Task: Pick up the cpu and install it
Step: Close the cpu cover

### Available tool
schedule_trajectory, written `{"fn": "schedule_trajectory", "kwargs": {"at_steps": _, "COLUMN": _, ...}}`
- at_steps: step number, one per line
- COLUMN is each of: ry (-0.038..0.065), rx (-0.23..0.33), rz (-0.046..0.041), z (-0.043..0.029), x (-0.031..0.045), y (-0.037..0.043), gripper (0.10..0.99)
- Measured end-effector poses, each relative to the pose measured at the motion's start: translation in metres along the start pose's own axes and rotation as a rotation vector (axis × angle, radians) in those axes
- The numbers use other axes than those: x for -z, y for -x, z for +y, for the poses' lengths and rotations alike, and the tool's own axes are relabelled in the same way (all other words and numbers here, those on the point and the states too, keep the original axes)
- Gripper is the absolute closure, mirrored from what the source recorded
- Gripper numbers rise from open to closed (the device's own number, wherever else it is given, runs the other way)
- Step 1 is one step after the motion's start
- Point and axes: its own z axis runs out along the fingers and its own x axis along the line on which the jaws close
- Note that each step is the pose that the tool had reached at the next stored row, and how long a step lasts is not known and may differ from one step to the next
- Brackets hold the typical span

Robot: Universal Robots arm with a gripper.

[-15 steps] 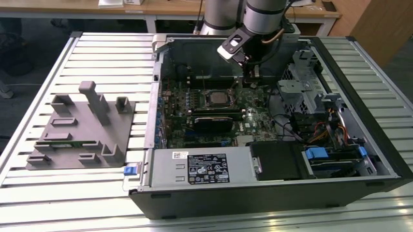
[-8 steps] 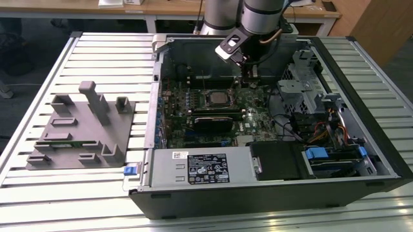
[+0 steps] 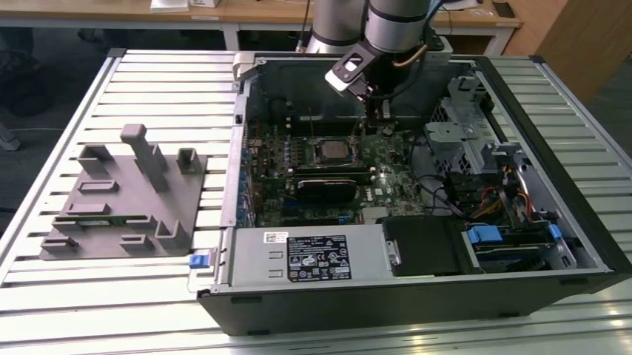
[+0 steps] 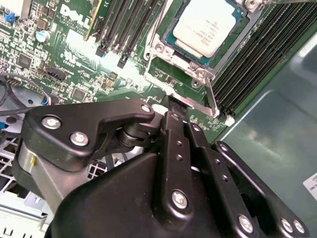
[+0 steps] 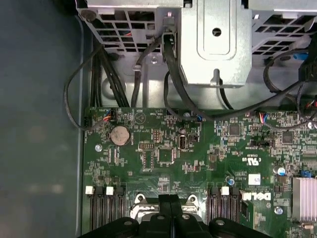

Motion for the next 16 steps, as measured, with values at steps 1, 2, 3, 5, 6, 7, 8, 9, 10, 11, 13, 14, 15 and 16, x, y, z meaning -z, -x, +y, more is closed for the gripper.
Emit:
{"fn": "schedule_trajectory", "kwargs": {"at_steps": 1, "ry": 0.000, "rx": 0.000, "rz": 0.0000, "z": -0.0007, "x": 0.0000, "y": 0.0000, "gripper": 0.980}}
{"fn": "schedule_trajectory", "kwargs": {"at_steps": 2, "ry": 0.000, "rx": 0.000, "rz": -0.0001, "z": -0.0016, "x": -0.0001, "y": 0.0000, "gripper": 0.980}}
{"fn": "schedule_trajectory", "kwargs": {"at_steps": 3, "ry": 0.000, "rx": 0.000, "rz": -0.0001, "z": -0.0025, "x": -0.0001, "y": 0.0000, "gripper": 0.980}}
{"fn": "schedule_trajectory", "kwargs": {"at_steps": 5, "ry": 0.000, "rx": 0.000, "rz": -0.0002, "z": -0.0037, "x": -0.0002, "y": 0.0000, "gripper": 0.980}}
{"fn": "schedule_trajectory", "kwargs": {"at_steps": 6, "ry": 0.000, "rx": 0.000, "rz": -0.0003, "z": -0.0042, "x": -0.0003, "y": 0.0000, "gripper": 0.980}}
{"fn": "schedule_trajectory", "kwargs": {"at_steps": 7, "ry": 0.000, "rx": 0.000, "rz": -0.0003, "z": -0.0046, "x": -0.0004, "y": 0.0000, "gripper": 0.980}}
{"fn": "schedule_trajectory", "kwargs": {"at_steps": 8, "ry": 0.000, "rx": 0.000, "rz": -0.0002, "z": -0.0050, "x": -0.0005, "y": 0.0000, "gripper": 0.980}}
{"fn": "schedule_trajectory", "kwargs": {"at_steps": 9, "ry": 0.000, "rx": 0.000, "rz": -0.0001, "z": -0.0055, "x": -0.0006, "y": 0.0000, "gripper": 0.980}}
{"fn": "schedule_trajectory", "kwargs": {"at_steps": 10, "ry": 0.000, "rx": 0.000, "rz": -0.0001, "z": -0.0061, "x": -0.0007, "y": 0.0000, "gripper": 0.980}}
{"fn": "schedule_trajectory", "kwargs": {"at_steps": 11, "ry": 0.000, "rx": 0.000, "rz": -0.0001, "z": -0.0066, "x": -0.0007, "y": 0.0000, "gripper": 0.980}}
{"fn": "schedule_trajectory", "kwargs": {"at_steps": 13, "ry": 0.000, "rx": 0.000, "rz": -0.0002, "z": -0.0082, "x": -0.0008, "y": 0.0000, "gripper": 0.980}}
{"fn": "schedule_trajectory", "kwargs": {"at_steps": 14, "ry": 0.000, "rx": 0.000, "rz": -0.0001, "z": -0.0091, "x": -0.0009, "y": 0.0000, "gripper": 0.980}}
{"fn": "schedule_trajectory", "kwargs": {"at_steps": 15, "ry": 0.000, "rx": 0.000, "rz": -0.0002, "z": -0.0101, "x": -0.0009, "y": 0.0001, "gripper": 0.980}}
{"fn": "schedule_trajectory", "kwargs": {"at_steps": 16, "ry": 0.000, "rx": 0.000, "rz": -0.0001, "z": -0.0109, "x": -0.0010, "y": 0.0001, "gripper": 0.980}}
